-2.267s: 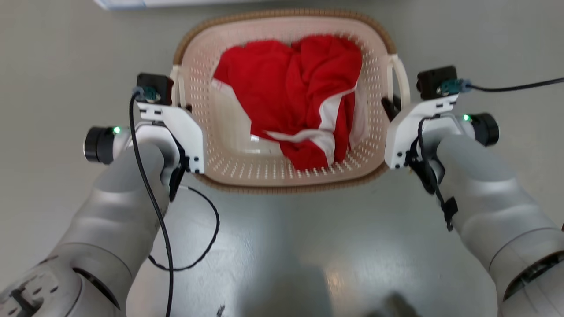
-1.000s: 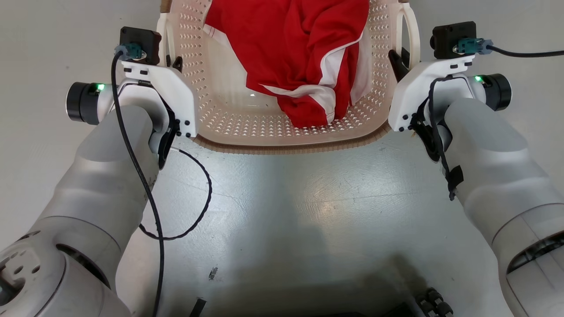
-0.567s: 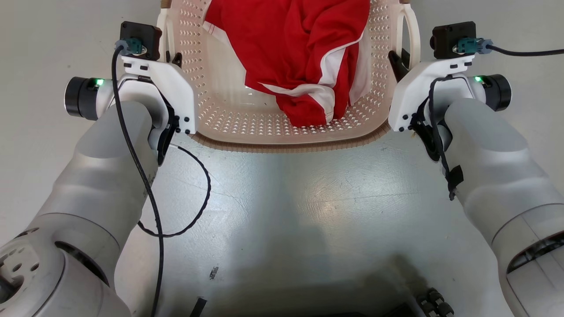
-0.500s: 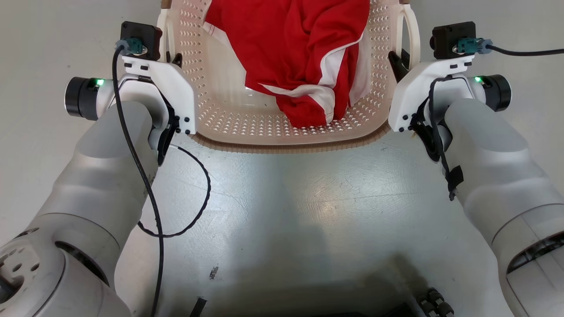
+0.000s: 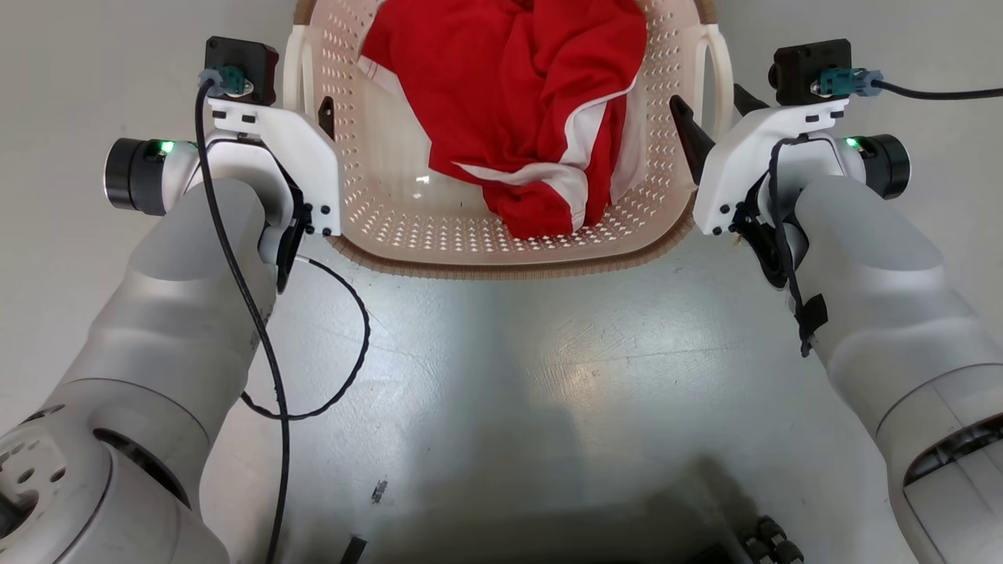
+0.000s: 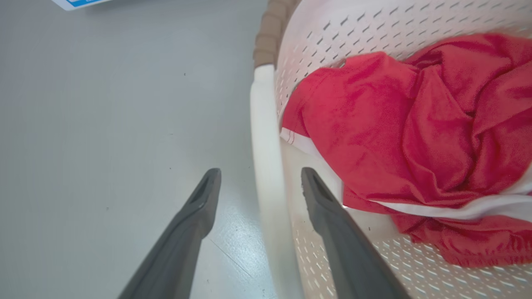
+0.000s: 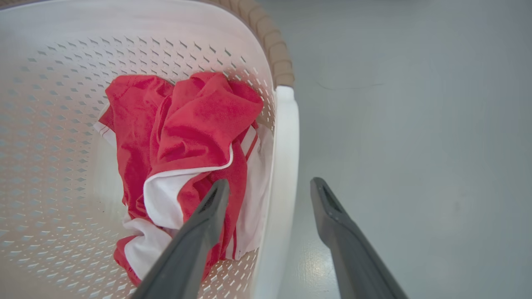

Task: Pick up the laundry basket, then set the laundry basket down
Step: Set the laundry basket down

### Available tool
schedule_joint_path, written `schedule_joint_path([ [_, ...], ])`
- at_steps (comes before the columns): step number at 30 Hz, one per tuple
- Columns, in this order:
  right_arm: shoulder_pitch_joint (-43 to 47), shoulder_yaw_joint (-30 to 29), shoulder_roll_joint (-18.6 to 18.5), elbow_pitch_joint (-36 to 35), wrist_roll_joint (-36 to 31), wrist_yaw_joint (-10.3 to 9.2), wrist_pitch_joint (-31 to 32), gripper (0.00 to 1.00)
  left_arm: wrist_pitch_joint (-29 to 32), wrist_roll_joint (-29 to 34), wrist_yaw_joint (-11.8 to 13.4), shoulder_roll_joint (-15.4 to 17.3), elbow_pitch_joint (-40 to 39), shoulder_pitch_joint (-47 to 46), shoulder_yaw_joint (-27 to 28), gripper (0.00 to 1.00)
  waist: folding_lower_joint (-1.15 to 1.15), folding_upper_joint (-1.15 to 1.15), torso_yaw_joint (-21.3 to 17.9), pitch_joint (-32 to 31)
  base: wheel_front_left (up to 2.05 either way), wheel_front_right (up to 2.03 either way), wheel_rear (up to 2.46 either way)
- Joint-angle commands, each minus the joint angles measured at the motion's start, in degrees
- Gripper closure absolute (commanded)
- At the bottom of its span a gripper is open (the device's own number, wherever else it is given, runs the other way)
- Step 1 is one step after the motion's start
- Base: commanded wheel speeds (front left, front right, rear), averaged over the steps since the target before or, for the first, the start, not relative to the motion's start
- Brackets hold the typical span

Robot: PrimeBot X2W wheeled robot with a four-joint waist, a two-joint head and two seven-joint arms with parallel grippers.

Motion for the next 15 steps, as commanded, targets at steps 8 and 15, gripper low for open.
schedule_joint_path([
  [8, 4.76, 0.34, 0.85, -0.51, -0.18, 0.36, -1.90, 0.00, -1.44, -1.36, 0.76, 0.67, -0.07, 2.41, 1.61, 0.00, 0.00, 0.00, -0.31, -4.29, 0.00, 0.00, 0.00],
  [15, 5.88, 0.79, 0.85, -0.51, -0.36, 0.36, -4.37, 0.00, -4.03, -2.32, 0.48, -0.11, -0.07, 5.37, 2.35, 0.00, 0.00, 0.00, -0.32, -9.33, 0.00, 0.00, 0.00],
])
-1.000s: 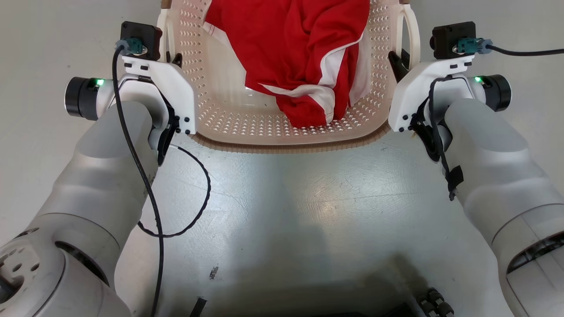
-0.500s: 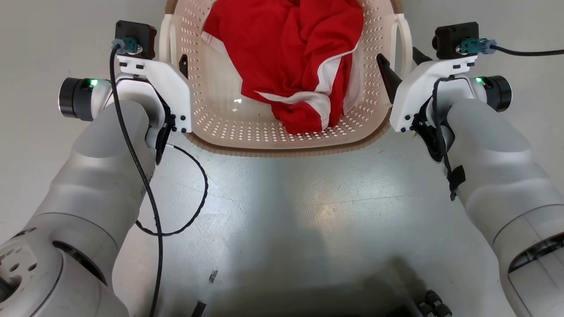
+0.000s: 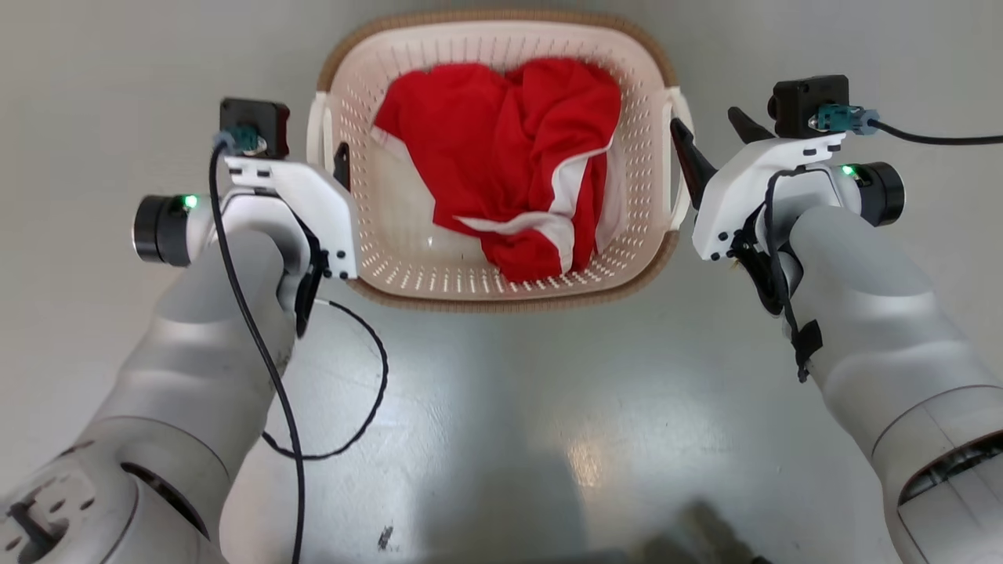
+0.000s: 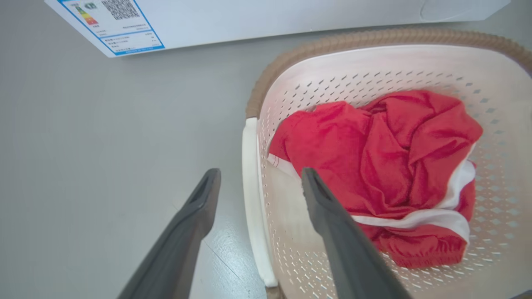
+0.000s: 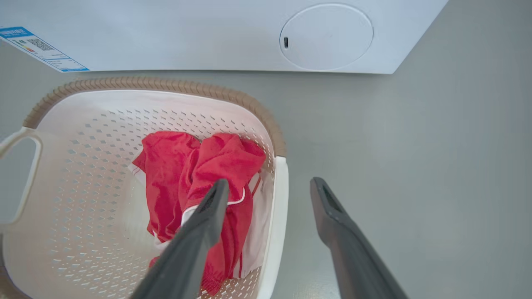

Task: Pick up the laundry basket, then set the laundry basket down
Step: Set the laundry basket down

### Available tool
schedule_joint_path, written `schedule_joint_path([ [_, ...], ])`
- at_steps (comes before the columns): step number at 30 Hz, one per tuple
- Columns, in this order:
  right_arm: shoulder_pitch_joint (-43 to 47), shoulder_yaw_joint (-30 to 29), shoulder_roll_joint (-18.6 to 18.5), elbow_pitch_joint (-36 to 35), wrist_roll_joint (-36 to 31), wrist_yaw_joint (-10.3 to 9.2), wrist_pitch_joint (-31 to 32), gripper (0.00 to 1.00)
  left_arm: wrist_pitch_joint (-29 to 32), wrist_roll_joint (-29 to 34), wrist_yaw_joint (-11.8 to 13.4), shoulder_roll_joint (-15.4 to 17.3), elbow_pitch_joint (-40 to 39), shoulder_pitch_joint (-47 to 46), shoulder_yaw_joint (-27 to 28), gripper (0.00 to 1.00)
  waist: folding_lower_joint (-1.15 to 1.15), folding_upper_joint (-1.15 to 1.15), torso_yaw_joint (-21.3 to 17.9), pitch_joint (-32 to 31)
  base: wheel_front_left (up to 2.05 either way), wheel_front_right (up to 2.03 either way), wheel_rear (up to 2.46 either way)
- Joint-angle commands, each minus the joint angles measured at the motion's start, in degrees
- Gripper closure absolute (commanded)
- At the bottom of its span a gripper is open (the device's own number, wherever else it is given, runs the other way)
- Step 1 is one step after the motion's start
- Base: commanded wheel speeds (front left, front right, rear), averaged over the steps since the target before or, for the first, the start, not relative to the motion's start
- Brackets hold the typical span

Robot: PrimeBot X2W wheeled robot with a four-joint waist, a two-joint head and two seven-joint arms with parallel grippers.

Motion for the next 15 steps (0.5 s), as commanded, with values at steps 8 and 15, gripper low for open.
schedule_joint_path([
  [8, 5.91, 0.72, 0.84, -0.52, -2.85, 0.36, -5.09, 0.00, -3.89, 0.80, 0.34, 0.42, -0.59, 3.98, 1.20, 0.00, 0.00, 0.00, 0.60, -11.04, 0.00, 0.00, 0.00],
  [15, 8.78, -1.35, 0.79, -0.52, -7.53, 0.36, -7.77, 0.00, -4.02, 6.86, 2.51, 3.18, -9.78, 8.63, 6.42, 0.00, 0.00, 0.00, 2.07, -20.07, 0.00, 0.00, 0.00],
])
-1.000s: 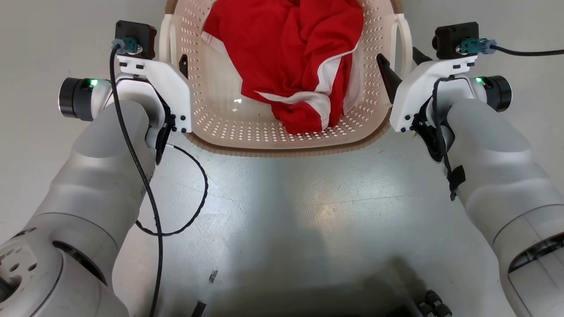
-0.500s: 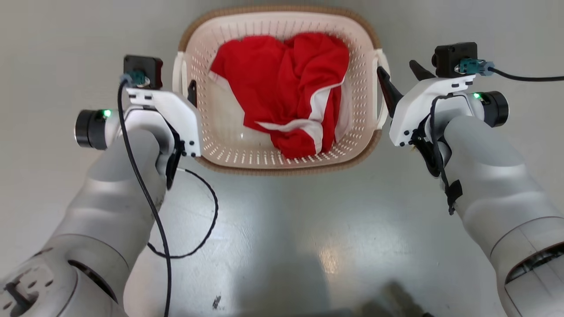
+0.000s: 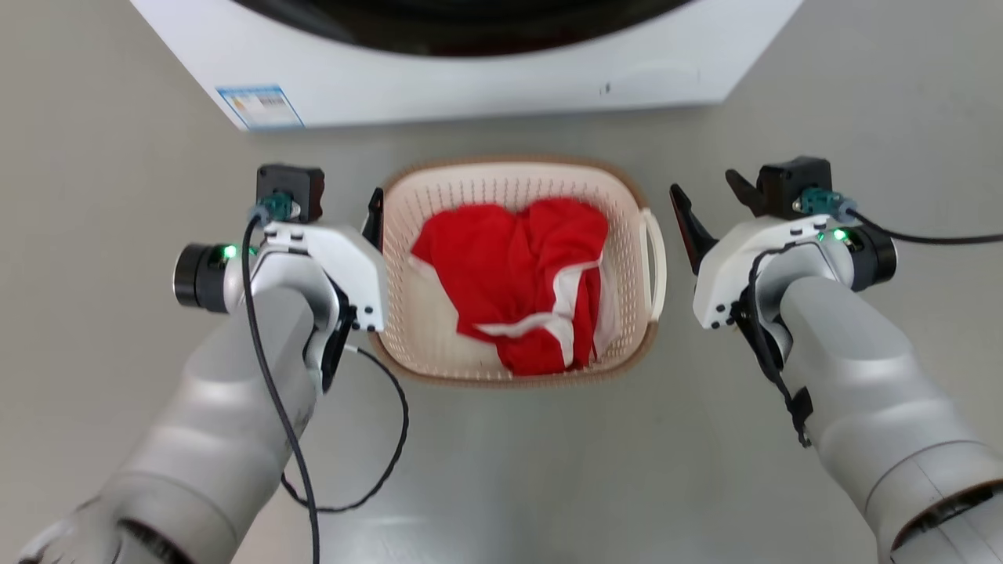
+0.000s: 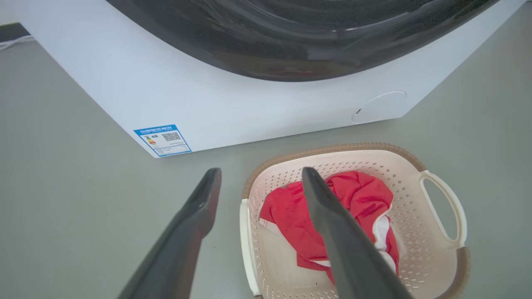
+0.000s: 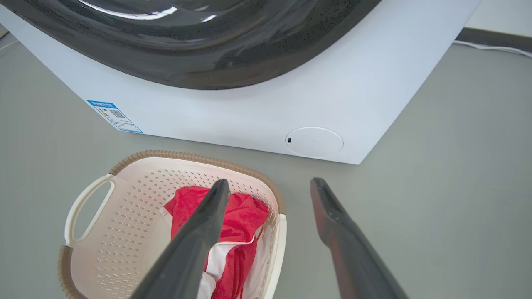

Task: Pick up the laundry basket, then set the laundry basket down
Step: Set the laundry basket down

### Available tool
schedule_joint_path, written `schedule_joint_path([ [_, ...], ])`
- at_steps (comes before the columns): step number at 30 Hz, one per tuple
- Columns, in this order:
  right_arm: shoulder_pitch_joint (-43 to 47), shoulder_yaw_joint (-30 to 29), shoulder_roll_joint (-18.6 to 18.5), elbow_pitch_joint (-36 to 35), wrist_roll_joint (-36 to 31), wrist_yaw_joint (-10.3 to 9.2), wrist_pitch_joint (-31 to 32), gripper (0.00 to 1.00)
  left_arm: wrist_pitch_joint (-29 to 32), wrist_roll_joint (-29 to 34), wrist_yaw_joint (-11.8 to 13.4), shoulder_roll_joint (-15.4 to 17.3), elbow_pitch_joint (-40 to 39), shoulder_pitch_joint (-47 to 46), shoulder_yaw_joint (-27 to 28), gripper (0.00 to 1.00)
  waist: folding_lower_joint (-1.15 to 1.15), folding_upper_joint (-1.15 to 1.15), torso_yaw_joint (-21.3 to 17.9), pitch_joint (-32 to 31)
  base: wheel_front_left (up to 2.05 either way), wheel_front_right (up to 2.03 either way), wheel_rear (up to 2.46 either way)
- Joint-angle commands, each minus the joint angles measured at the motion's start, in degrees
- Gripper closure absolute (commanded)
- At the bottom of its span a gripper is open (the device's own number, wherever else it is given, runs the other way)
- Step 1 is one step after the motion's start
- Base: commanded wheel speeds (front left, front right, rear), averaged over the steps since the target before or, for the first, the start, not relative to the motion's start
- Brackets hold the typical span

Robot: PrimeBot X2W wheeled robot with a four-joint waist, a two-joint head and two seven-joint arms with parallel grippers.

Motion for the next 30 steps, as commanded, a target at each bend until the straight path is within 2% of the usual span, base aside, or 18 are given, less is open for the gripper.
schedule_joint_path([
  [1, 2.05, 0.04, 0.55, -0.59, -1.18, 0.36, -1.09, 0.00, -0.53, 1.28, 0.80, 2.16, -1.54, 1.27, 2.13, 0.00, 0.00, 0.00, 1.26, -4.71, 0.00, 0.00, 0.00],
  [7, 6.16, -7.18, -1.67, -8.56, -8.25, 0.36, -1.18, 0.00, -0.54, 9.19, 2.67, 5.21, -11.70, 9.88, 12.89, 0.00, 0.00, 0.00, 2.27, -10.77, 0.00, 0.00, 0.00],
  [14, 14.33, -16.07, -1.11, -20.35, -17.53, 0.36, -1.19, 0.00, -0.54, 17.05, 1.98, 6.34, -20.40, 20.52, 25.34, 0.00, 0.00, 0.00, 2.85, -15.34, 0.00, 0.00, 0.00],
  [20, 21.20, -20.88, -0.64, -29.12, -22.19, 0.36, -1.20, 0.00, -0.54, 22.96, 0.84, 5.55, -27.44, 27.94, 35.03, 0.00, 0.00, 0.00, 3.69, -18.54, 0.00, 0.00, 0.00],
  [30, 30.65, -24.75, -0.24, -39.65, -23.80, 0.36, -1.20, 0.00, -0.54, 29.79, -1.02, 2.45, -38.24, 39.34, 47.26, 0.00, 0.00, 0.00, 3.44, -21.61, 0.00, 0.00, 0.00],
])
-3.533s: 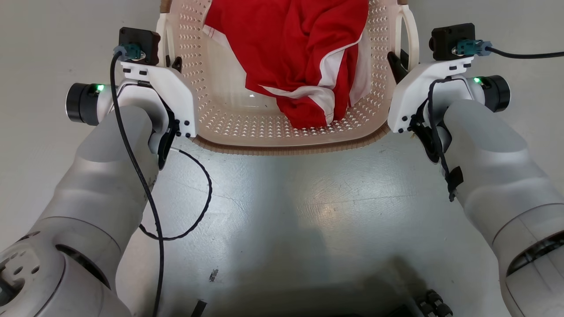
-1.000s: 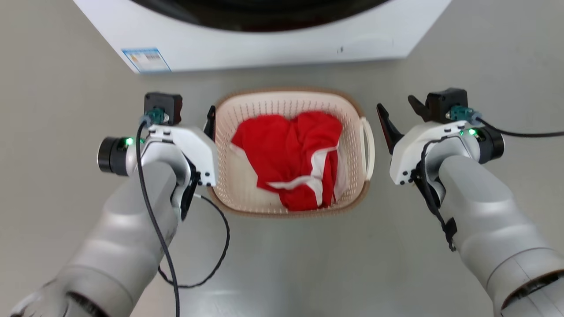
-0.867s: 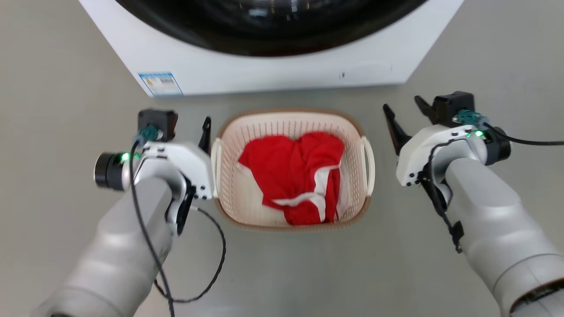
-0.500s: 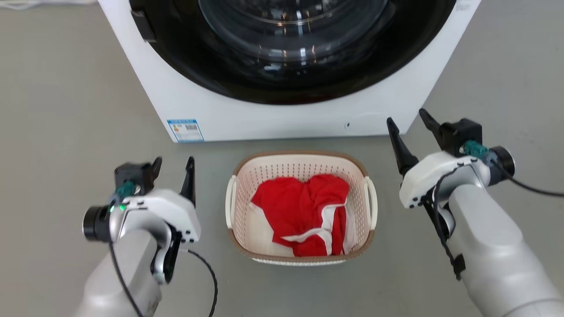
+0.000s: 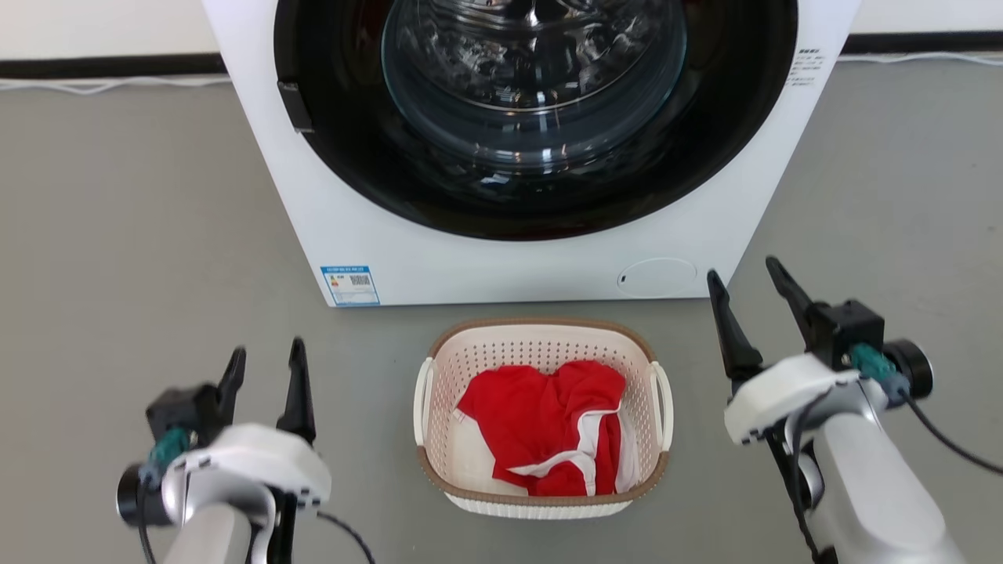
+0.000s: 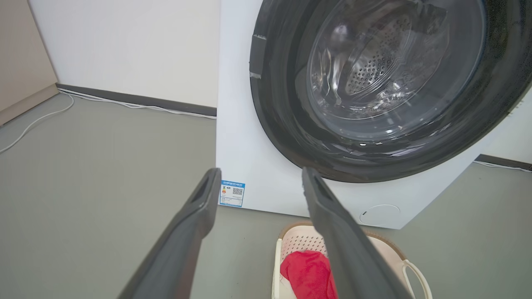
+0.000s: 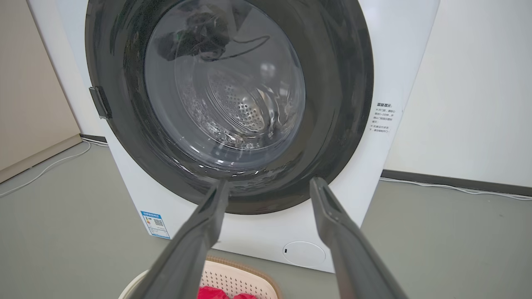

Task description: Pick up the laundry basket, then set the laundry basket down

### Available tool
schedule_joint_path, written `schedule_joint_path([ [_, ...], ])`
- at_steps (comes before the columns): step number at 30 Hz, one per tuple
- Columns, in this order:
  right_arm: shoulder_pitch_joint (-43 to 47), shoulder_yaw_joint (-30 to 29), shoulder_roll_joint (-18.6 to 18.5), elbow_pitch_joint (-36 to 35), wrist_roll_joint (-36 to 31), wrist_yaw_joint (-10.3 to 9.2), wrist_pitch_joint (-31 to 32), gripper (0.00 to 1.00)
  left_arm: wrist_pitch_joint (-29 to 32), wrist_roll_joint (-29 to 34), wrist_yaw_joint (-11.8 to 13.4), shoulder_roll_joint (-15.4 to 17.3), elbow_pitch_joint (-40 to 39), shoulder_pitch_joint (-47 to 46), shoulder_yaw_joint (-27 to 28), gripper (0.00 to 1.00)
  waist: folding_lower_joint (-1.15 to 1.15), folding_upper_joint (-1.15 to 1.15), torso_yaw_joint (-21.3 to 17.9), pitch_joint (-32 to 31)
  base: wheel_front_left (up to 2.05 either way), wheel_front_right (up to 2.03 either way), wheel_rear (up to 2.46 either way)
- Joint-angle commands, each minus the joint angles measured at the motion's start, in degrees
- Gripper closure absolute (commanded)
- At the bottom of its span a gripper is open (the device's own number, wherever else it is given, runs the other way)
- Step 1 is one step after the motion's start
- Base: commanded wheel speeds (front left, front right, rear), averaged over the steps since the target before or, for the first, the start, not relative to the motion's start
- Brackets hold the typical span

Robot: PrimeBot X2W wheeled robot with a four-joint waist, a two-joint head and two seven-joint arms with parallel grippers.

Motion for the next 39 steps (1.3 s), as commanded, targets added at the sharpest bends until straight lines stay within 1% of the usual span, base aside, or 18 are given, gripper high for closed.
schedule_joint_path([
  [1, 1.04, 0.76, 0.54, -2.41, -0.47, 0.36, -0.77, 0.00, -0.34, 0.84, -0.44, 0.55, -2.44, 0.62, 3.13, 0.00, 0.00, 0.00, -0.28, -0.72, 0.00, 0.00, 0.00],
  [7, 6.28, -0.55, 0.47, -5.45, -1.07, 0.36, -0.77, 0.00, -0.35, 3.90, -1.16, -1.74, -6.27, 6.91, 8.44, 0.00, 0.00, 0.00, -0.48, -2.96, 0.00, 0.00, 0.00],
  [12, 9.10, -1.09, 0.45, -6.39, -2.03, 0.36, -0.77, 0.00, -0.35, 5.26, -2.30, -2.85, -5.88, 9.39, 12.00, 0.00, 0.00, 0.00, -0.63, -4.82, 0.00, 0.00, 0.00],
  [18, 11.22, -1.97, 0.88, -6.84, -2.25, 0.36, -0.77, 0.00, -0.35, 6.87, -3.37, -4.25, -5.00, 10.35, 14.47, 0.00, 0.00, 0.00, -0.76, -6.26, 0.00, 0.00, 0.00],
  [23, 12.65, -4.01, 1.25, -7.35, -2.40, 0.36, -0.77, 0.00, -0.35, 8.23, -4.11, -5.22, -4.58, 10.52, 16.19, 0.00, 0.00, 0.00, -0.74, -6.91, 0.00, 0.00, 0.00],
  [33, 13.50, -5.36, 1.49, -7.78, -3.18, 0.36, -0.78, 0.00, -0.35, 9.29, -5.39, -6.00, -3.55, 10.54, 18.74, 0.00, 0.00, 0.00, -0.54, -7.24, 0.00, 0.00, 0.00],
  [34, 13.96, -6.70, 1.45, -6.17, -2.93, 0.00, 0.00, 1.00, 0.01, 8.74, -5.28, -6.49, -2.24, 11.31, 17.09, 1.00, 0.00, 0.00, -0.55, -7.25, 0.00, 0.00, 0.00],
  [39, 15.39, -6.92, 1.80, -4.12, -2.49, -0.04, 0.33, 1.00, 0.25, 8.25, -5.33, -7.12, 0.06, 12.20, 17.15, 1.00, 0.00, 0.00, -0.55, -7.26, 0.00, 0.00, 0.00],
])
